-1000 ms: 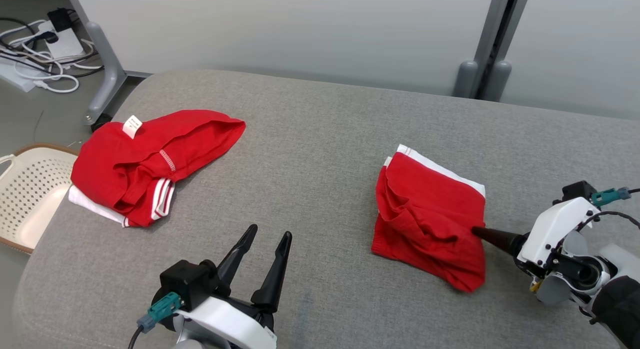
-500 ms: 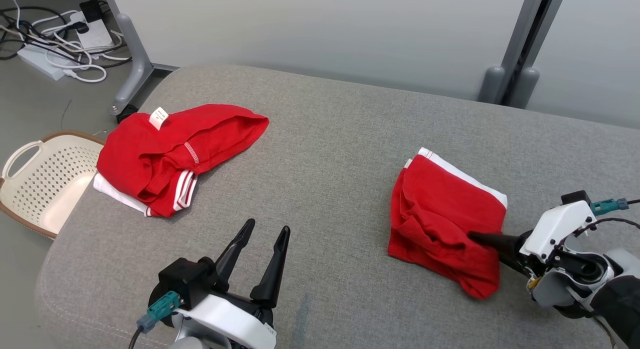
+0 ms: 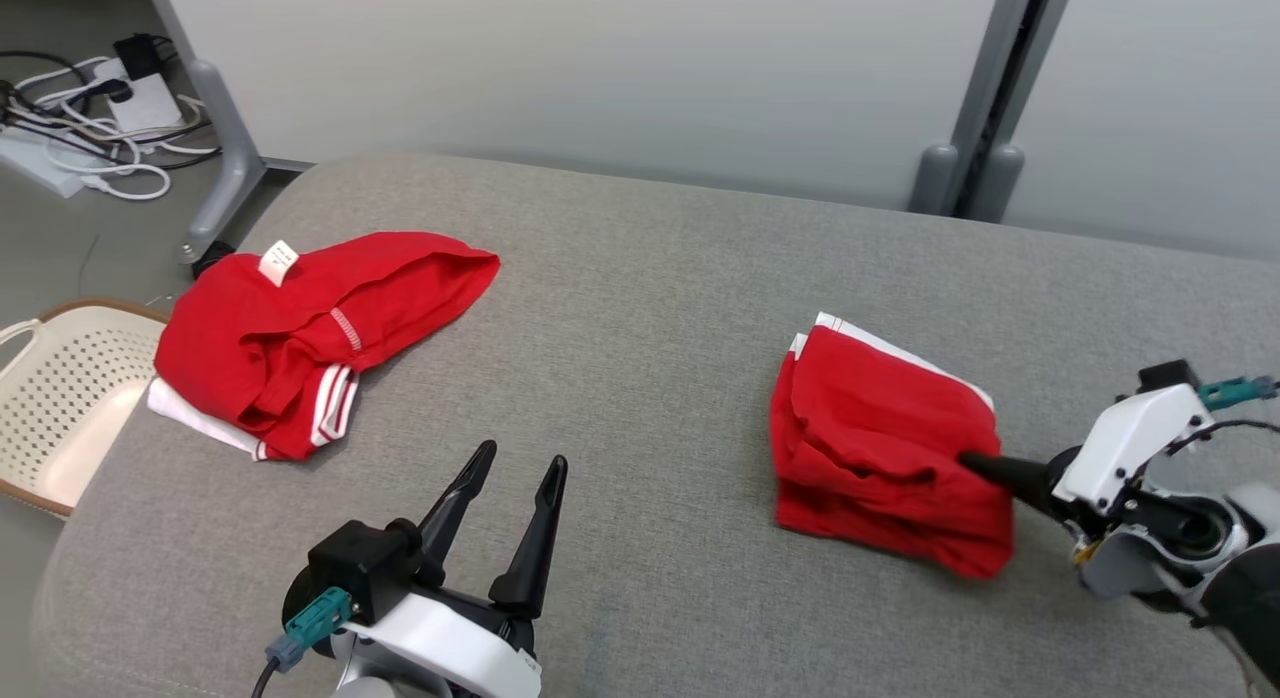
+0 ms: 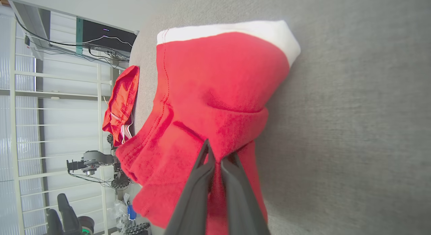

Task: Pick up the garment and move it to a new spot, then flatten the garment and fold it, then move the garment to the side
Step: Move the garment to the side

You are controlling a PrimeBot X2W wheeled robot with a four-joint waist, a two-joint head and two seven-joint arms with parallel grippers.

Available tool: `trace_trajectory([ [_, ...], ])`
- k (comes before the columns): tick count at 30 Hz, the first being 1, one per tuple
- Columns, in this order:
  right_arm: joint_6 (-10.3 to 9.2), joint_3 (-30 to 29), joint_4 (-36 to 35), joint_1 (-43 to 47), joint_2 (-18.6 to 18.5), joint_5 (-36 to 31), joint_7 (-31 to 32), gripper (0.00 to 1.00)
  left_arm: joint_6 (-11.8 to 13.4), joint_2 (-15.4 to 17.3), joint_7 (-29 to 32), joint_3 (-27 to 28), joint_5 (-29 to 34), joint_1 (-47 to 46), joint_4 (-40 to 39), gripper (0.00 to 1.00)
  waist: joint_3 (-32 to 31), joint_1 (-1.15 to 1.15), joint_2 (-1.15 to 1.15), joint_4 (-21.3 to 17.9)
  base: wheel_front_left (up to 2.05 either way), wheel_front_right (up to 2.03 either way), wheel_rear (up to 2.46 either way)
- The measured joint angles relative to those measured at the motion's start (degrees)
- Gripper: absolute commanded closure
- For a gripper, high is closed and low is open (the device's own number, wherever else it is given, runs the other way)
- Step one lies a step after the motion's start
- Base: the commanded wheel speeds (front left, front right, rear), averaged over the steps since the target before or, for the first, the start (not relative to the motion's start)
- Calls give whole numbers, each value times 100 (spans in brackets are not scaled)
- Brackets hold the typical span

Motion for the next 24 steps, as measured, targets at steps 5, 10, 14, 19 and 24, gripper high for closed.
trace_trajectory([
  [5,0,-14,-130,-300,-325,-374,-2,100,-1,-43,-8,-9,80,-66,-87,0,194,0,0,-161,0,0,0],
  [10,0,-16,-393,-750,-722,-845,-48,100,-1,-96,-9,-26,212,-309,-164,0,547,0,0,-332,0,0,0],
  [14,0,-20,-591,-1150,-1042,-1162,-60,100,0,-115,-8,-49,312,-527,-207,0,889,0,0,-461,0,0,0],
  [19,0,31,-778,-1533,-1433,-1513,53,100,9,-129,-4,-65,377,-719,-221,0,1290,0,0,-588,0,0,0],
  [24,0,116,-900,-1791,-1887,-1831,94,100,42,-131,11,-71,443,-803,-245,0,1611,0,0,-673,0,0,0],
])
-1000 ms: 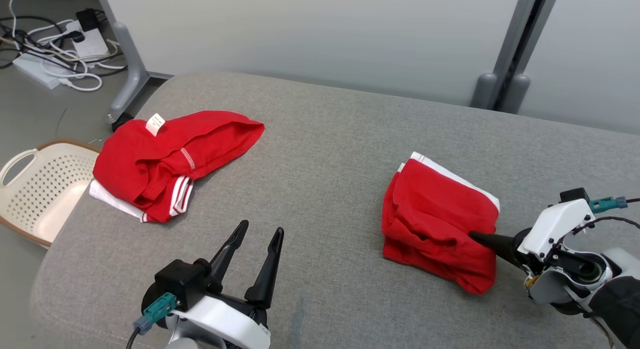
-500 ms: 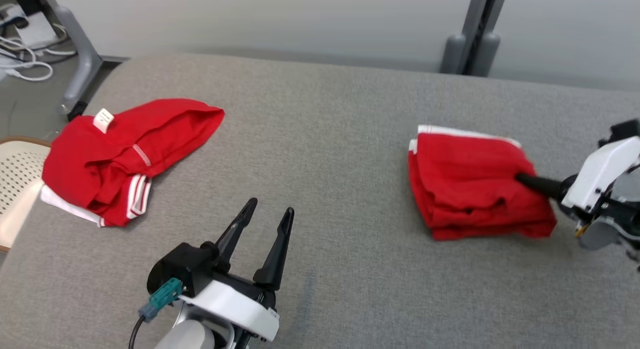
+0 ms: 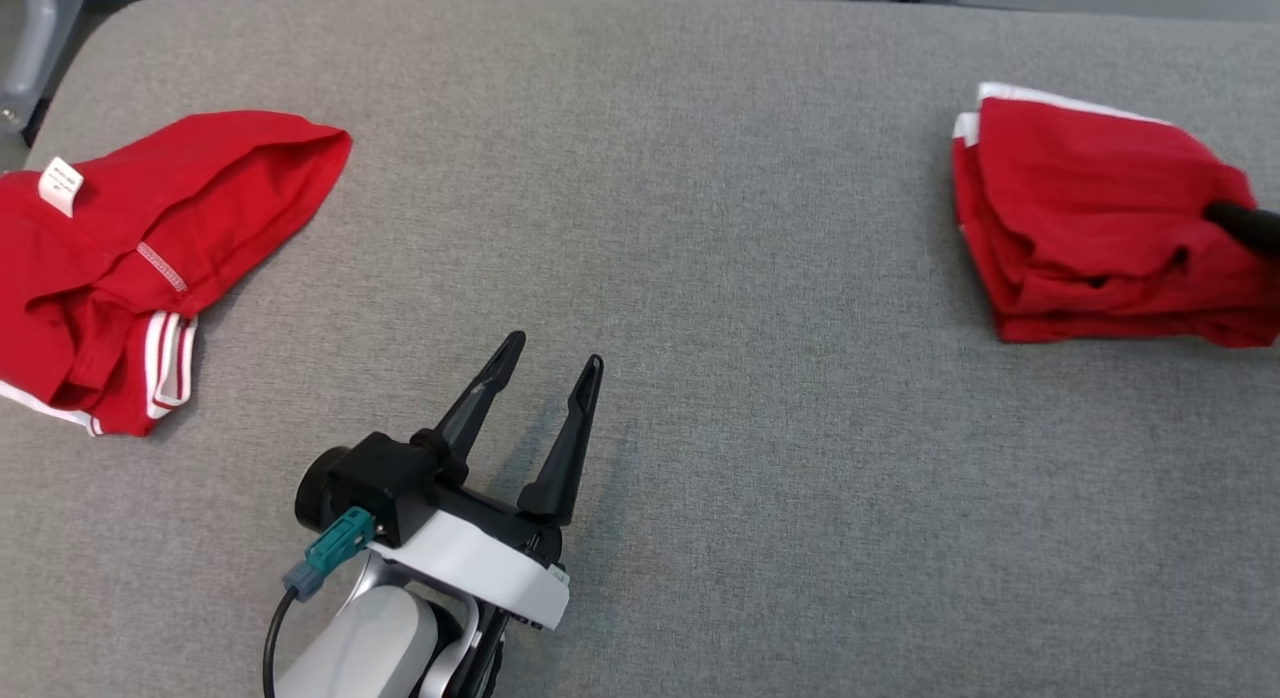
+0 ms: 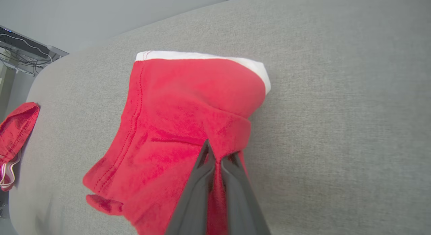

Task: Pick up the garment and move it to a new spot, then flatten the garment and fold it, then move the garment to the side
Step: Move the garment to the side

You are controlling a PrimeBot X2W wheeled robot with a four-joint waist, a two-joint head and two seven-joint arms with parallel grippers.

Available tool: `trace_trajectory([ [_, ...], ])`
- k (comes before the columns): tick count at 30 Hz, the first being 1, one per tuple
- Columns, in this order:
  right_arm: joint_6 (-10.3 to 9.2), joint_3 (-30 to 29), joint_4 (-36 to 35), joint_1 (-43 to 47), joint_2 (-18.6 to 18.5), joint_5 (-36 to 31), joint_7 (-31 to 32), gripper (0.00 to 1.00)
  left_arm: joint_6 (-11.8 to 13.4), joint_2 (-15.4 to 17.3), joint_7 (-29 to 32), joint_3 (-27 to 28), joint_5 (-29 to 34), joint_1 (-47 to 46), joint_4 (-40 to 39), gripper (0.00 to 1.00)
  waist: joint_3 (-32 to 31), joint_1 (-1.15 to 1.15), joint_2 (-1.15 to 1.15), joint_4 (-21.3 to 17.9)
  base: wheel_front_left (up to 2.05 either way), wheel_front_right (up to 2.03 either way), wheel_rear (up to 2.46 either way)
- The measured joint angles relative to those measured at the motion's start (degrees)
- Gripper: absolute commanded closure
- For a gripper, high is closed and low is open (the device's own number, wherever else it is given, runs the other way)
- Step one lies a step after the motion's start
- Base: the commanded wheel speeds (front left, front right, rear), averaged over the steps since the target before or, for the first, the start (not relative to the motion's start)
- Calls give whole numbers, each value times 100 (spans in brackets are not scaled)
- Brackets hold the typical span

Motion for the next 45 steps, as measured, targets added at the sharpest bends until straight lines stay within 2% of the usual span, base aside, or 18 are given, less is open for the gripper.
trace_trajectory([
  [13,0,149,-287,-468,-929,-592,63,100,115,41,2,31,65,-132,-112,0,362,0,0,-314,0,0,0],
  [19,1,309,-148,-680,-995,-1013,-141,100,115,30,25,-3,71,-207,-121,0,481,0,0,-403,0,0,0],
  [26,1,594,349,-866,-1050,-1503,-257,100,112,27,26,-43,71,-286,-83,0,557,0,0,-354,0,0,0],
  [39,1,634,758,-946,-1112,-1470,-422,100,125,31,24,-27,68,-285,-80,0,593,0,0,-302,0,0,0],
  [40,1,637,771,-956,-1106,-1470,-447,73,125,32,23,-23,67,-285,-79,0,594,0,0,-306,0,0,0],
  [41,1,645,786,-967,-1098,-1471,-485,41,126,32,23,-22,67,-285,-79,0,592,0,0,-311,0,0,0],
  [42,1,658,806,-981,-1076,-1472,-493,0,126,31,23,-23,65,-285,-76,0,585,0,0,-317,0,0,0],
  [45,1,742,844,-992,-1016,-1514,-588,0,125,30,23,-26,62,-285,-58,0,540,0,0,-333,0,0,0],
])
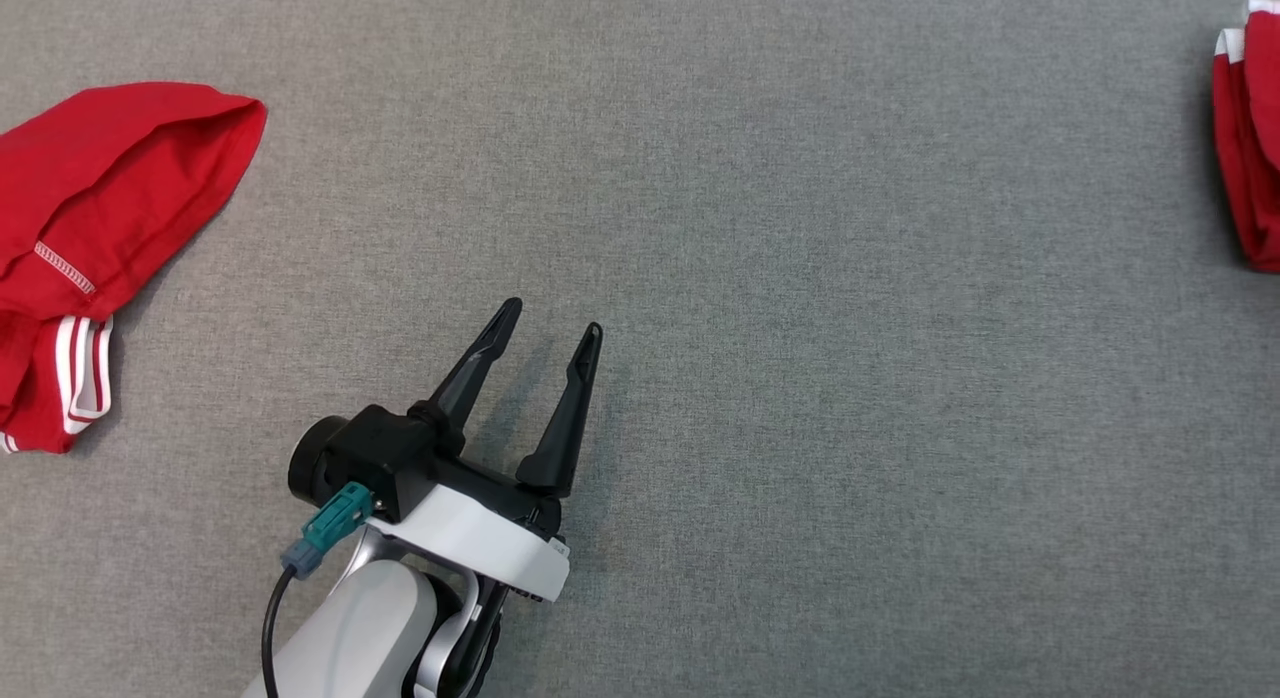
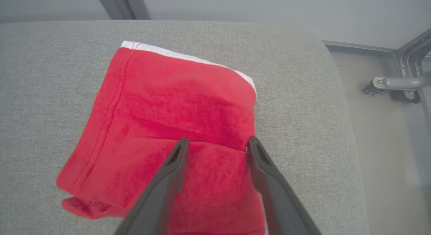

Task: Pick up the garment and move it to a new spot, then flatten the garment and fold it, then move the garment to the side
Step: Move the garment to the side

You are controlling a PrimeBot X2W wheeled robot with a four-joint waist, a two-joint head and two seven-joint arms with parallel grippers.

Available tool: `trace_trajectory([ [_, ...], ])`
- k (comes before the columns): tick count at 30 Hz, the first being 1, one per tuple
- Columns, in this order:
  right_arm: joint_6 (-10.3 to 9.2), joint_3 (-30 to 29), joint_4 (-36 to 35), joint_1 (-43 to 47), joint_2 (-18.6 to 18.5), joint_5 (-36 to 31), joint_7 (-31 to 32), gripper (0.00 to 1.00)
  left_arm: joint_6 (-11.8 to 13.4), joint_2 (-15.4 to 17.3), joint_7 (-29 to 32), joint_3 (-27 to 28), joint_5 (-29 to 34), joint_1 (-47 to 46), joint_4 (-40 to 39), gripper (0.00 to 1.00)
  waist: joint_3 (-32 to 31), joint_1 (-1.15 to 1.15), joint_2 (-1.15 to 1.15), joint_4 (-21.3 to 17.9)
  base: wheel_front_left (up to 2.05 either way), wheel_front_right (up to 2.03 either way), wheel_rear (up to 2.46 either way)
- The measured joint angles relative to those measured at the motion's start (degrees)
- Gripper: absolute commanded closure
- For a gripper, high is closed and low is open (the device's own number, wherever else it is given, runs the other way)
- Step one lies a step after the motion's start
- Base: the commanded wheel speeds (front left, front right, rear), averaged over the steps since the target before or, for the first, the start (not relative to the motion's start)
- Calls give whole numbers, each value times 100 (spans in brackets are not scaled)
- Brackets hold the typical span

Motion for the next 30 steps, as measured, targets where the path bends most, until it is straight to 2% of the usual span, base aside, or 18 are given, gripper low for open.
trace_trajectory([
  [5,0,132,21,-19,46,-151,-191,0,-2,1,-5,-1,-43,18,52,0,-165,0,0,-38,0,0,0],
  [12,0,314,-162,120,310,-187,-524,0,-31,4,-11,12,-118,207,142,0,-571,0,0,-145,0,0,0],
  [15,0,376,-370,219,385,-207,-814,0,-34,38,-20,48,-179,338,174,0,-801,0,0,-215,0,0,0],
  [21,0,365,-1078,638,758,-1,-1559,0,0,149,-24,190,-299,614,170,0,-1296,0,0,-404,0,0,0],
  [30,0,321,-1637,1363,821,-203,-2636,0,163,216,-33,536,-408,1113,-46,0,-2002,0,0,-643,0,0,0],
])
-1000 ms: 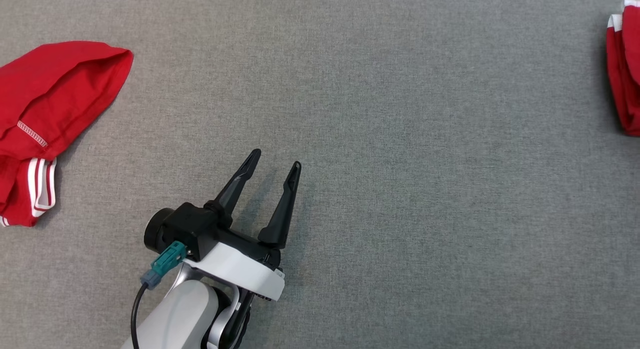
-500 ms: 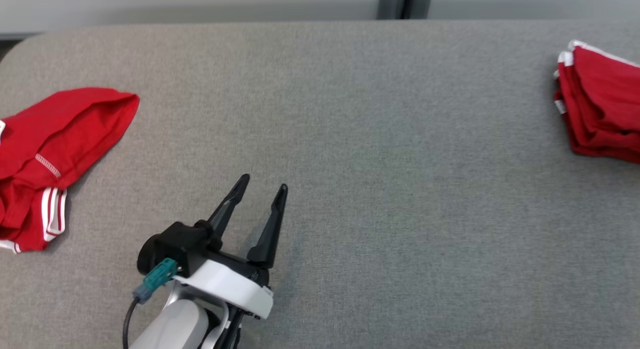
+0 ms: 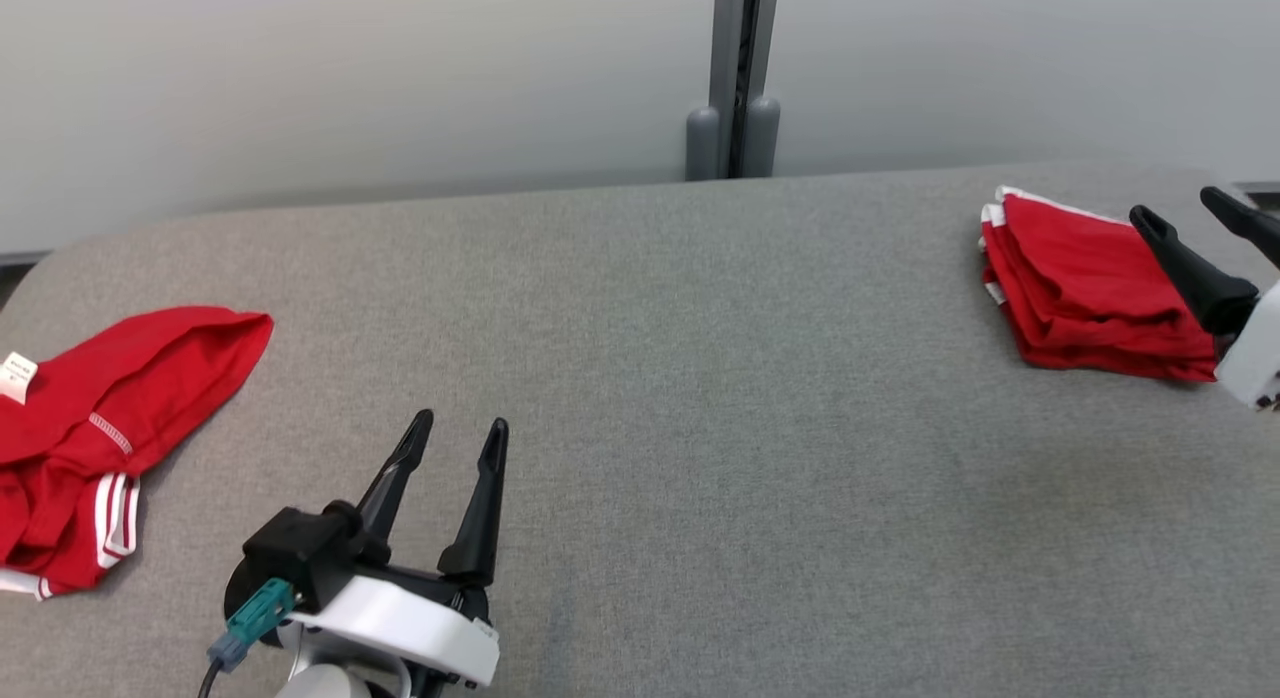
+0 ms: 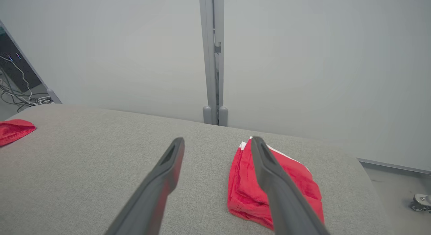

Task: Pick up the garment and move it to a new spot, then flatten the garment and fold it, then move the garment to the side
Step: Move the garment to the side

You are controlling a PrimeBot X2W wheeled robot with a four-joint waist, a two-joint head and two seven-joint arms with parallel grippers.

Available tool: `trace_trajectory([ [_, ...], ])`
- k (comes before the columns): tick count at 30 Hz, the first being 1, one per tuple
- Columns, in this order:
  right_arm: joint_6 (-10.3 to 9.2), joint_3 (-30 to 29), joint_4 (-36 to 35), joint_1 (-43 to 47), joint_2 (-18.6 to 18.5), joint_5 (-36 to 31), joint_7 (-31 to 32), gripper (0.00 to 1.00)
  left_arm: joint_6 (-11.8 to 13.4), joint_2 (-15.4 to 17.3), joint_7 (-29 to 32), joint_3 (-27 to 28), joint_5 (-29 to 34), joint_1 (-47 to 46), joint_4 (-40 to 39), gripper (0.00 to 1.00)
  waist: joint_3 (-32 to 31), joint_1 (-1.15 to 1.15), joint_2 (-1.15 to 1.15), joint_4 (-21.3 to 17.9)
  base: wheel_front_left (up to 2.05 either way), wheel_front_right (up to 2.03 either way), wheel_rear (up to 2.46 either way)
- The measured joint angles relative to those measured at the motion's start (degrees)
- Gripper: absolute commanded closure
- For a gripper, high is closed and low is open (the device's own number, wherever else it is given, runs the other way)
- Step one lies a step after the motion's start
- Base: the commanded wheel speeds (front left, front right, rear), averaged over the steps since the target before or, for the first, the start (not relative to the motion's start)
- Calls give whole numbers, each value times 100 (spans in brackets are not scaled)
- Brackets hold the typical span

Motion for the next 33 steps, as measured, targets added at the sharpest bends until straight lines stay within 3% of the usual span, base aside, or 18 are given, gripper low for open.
trace_trajectory([
  [5,0,-360,-4,630,81,-55,-723,0,133,93,-1,226,-2,316,-154,0,-309,0,0,-57,0,0,0],
  [10,0,-1105,-85,1422,301,-200,-951,0,232,140,-9,468,89,564,-325,0,-487,0,0,-65,0,0,0],
  [16,0,-2816,-778,2633,875,-1268,-975,0,234,75,-10,831,258,855,-532,0,-584,0,0,-79,0,0,0],
  [21,-1,-3789,-1245,3840,1484,-2039,-973,0,136,-107,-10,1094,393,1034,-530,0,-685,0,0,-59,0,0,0],
  [33,-1,-5046,-1929,5108,2633,-3705,-973,0,-191,-523,-10,1618,1061,1382,-125,0,-732,0,0,4,0,0,0],
])
